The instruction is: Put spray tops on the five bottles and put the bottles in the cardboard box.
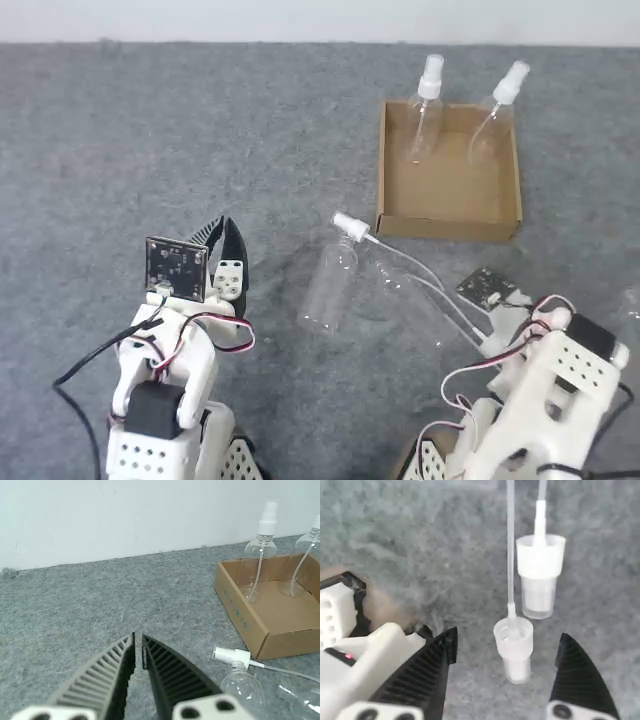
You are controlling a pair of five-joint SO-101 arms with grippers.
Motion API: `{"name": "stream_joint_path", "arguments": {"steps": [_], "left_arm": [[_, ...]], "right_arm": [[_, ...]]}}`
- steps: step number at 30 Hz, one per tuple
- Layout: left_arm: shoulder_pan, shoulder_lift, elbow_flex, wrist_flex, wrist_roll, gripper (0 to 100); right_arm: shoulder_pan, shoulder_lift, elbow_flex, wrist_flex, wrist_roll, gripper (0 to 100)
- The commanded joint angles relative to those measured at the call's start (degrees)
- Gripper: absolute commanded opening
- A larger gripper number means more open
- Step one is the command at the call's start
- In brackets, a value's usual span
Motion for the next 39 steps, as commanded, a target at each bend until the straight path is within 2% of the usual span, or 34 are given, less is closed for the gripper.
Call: {"name": "stream_joint_path", "arguments": {"steps": [1,5,14,24,30,34,39], "left_arm": [[-0.09,-0.62,-0.31,-1.41,-0.09,1],[-0.09,-0.44,-0.31,-1.41,-0.09,1],[0.18,-0.70,0.40,-1.76,-0.09,1],[0.26,-0.70,0.48,-1.76,-0.09,1],[0.26,-0.70,0.48,-1.76,-0.09,1],[0.26,-0.70,0.48,-1.76,-0.09,1],[-0.26,-0.70,0.57,-3.08,-0.18,1]], "right_arm": [[0.84,-1.19,2.99,-2.86,0.70,24.2],[0.84,-1.19,7.21,-7.25,0.70,22.9],[0.92,-1.71,7.74,-9.98,0.09,6.5],[0.48,-1.19,-8.44,-9.19,-13.01,4.0],[0.04,-1.19,-12.84,-9.19,-16.62,4.0],[-5.23,-1.19,-18.02,-4.44,-20.57,4.0],[-19.12,-1.19,-28.75,3.03,-31.21,4.0]]}}
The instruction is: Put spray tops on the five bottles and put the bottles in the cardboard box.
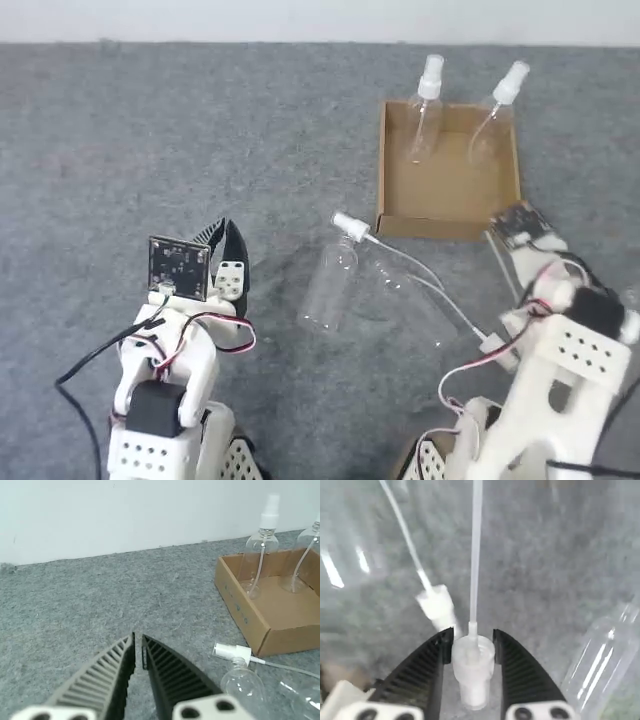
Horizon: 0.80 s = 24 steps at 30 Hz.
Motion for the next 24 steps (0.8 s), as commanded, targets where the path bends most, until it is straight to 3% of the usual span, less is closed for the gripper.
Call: {"name": "stream_joint_path", "arguments": {"steps": [1,7,11,24], "left_arm": [[-0.26,-0.70,-0.40,-2.64,-0.18,1],[-0.62,-0.70,-0.40,-2.64,-0.44,1],[-4.84,-0.70,-0.48,-3.69,-0.44,1],[-5.71,-0.70,-0.31,-4.31,-0.35,1]], "right_arm": [[-11.03,-1.19,-10.29,4.62,-8.70,4.0],[-31.34,-0.84,-17.32,6.11,-24.35,4.0],[-41.71,6.37,-22.86,4.79,-32.88,4.0],[-55.52,53.76,-62.86,-1.71,-57.93,4.0]]}}
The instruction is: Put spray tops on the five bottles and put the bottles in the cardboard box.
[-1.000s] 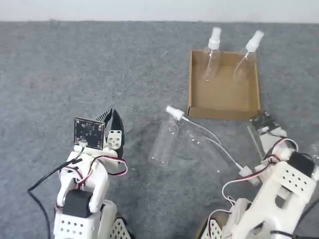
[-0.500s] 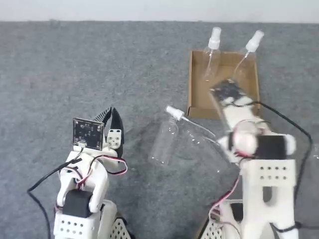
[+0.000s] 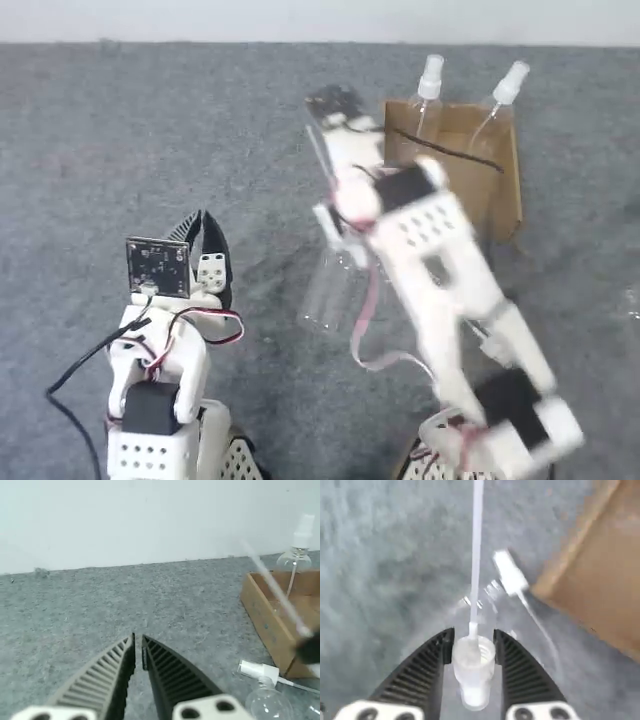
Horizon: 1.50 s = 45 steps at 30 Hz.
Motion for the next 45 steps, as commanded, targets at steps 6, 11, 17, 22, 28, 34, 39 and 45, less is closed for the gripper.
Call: {"name": "stream_joint_path", "arguments": {"steps": [6,11,17,22,28,34,39,45], "left_arm": [[0.00,-0.70,-0.31,-1.85,-0.35,1],[0.00,-0.70,-0.31,-1.76,-0.35,1],[0.00,-0.70,-0.31,-1.85,-0.35,1],[0.00,-0.70,0.22,-2.02,-0.35,1],[0.00,-0.70,0.22,-2.02,-0.26,1],[0.00,-0.70,0.22,-2.02,-0.26,1],[0.00,-0.70,0.22,-2.02,-0.18,1],[0.00,-0.70,0.22,-2.02,-0.18,1]], "right_arm": [[-6.73,26.15,-25.05,-4.44,-12.48,4.5],[-8.57,37.76,-31.21,-3.91,-12.22,7.4],[-9.19,43.03,-33.14,-3.03,-9.23,19.5],[-9.36,41.27,-33.76,-2.59,-8.70,20.6],[-8.92,33.71,-41.49,8.84,-8.53,20.6],[-8.75,25.89,-47.38,21.85,-0.97,20.6],[-4.18,16.84,-36.13,21.58,2.55,20.6],[2.95,1.01,-16.70,21.58,8.97,20.6]]}}
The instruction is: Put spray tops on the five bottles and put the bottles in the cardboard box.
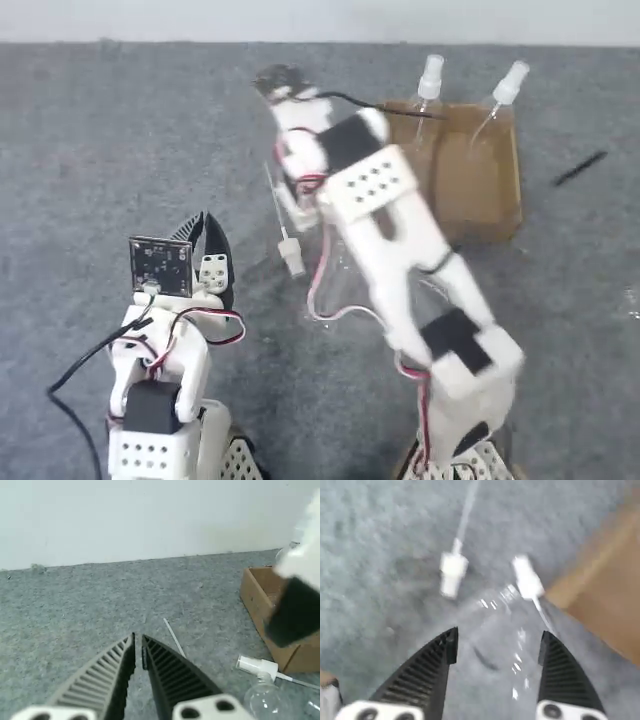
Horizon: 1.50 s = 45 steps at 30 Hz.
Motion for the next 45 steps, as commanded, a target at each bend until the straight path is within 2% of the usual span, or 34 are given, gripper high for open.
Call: {"name": "stream_joint_path", "arguments": {"steps": [1,8,12,18,23,34,40,45], "left_arm": [[-0.26,-0.70,-0.57,-2.02,-0.18,1],[-0.26,-0.70,-0.57,-2.02,-0.09,1],[-0.26,-0.70,-0.57,-2.02,-0.18,1],[-0.26,-0.70,-0.57,-2.02,-0.18,1],[-0.26,-0.70,-0.57,-2.02,-0.09,1],[-0.26,-0.70,-0.57,-2.02,-0.18,1],[-0.26,-0.70,-0.57,-2.02,-0.09,1],[-0.26,-0.70,-0.57,-2.02,-0.09,1]], "right_arm": [[4.88,-13.85,10.81,2.33,5.10,20.6],[15.08,-31.43,34.11,1.89,13.89,20.7],[22.46,-38.46,46.24,0.48,23.56,20.8],[37.05,-44.79,63.47,-11.91,34.20,20.7],[43.82,-45.32,75.60,-20.35,42.11,20.8],[45.67,-45.32,92.22,-36.70,43.34,19.9],[45.93,-45.58,95.30,-40.66,42.99,3.2],[53.14,-45.93,92.92,-40.66,41.05,1.1]]}}
